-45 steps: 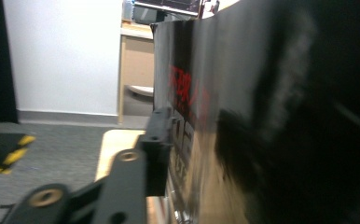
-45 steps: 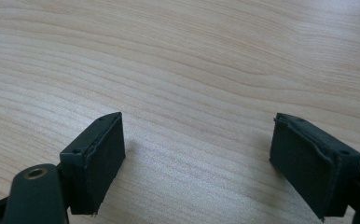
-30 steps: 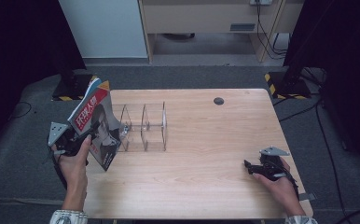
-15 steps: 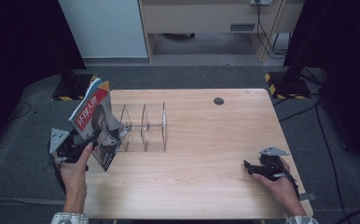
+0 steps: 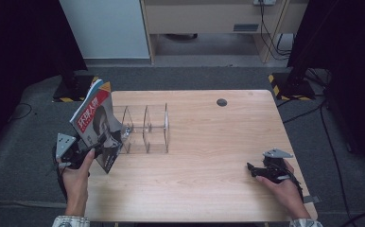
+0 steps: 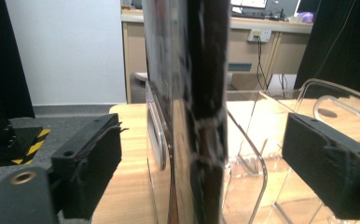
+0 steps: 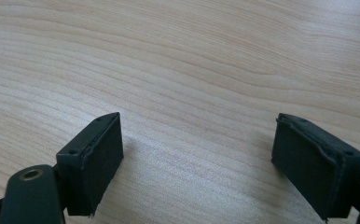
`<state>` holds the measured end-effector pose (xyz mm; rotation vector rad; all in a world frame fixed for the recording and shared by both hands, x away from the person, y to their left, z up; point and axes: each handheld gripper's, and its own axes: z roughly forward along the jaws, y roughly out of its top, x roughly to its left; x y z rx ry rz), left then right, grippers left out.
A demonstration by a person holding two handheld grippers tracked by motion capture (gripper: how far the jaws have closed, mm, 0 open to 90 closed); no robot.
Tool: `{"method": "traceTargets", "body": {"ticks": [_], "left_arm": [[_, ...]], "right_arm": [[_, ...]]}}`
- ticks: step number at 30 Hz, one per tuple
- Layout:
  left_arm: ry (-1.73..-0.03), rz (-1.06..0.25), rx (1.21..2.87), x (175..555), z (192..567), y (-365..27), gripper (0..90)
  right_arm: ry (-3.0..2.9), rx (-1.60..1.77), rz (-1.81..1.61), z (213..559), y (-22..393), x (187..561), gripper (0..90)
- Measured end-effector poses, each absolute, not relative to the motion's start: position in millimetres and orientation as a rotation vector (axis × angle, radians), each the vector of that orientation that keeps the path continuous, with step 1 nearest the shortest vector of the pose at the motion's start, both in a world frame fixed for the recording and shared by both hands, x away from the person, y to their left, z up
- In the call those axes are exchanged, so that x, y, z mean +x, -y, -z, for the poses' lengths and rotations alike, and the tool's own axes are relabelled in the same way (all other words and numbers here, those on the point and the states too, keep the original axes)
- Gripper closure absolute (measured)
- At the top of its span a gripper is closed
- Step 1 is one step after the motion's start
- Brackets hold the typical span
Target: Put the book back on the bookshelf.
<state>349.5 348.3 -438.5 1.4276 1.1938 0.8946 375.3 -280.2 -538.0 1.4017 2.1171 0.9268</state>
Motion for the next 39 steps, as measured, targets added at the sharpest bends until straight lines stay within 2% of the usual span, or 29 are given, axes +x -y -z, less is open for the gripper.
{"method": "traceTargets", "body": {"ticks": [3, 9, 39], "left_arm": [[-1.191, -0.886, 1.446, 347, 442, -347, 5.8], [-1.206, -0.875, 1.458, 344, 446, -346, 4.0], [-1.27, -0.851, 1.533, 310, 463, -344, 5.7]], "right_arm": [[-2.118, 1.401, -0.927, 538, 280, 375, 16.5], [-2.119, 1.401, -0.928, 538, 280, 375, 16.5], [-2.121, 1.401, -0.929, 538, 279, 375, 16.4]]}}
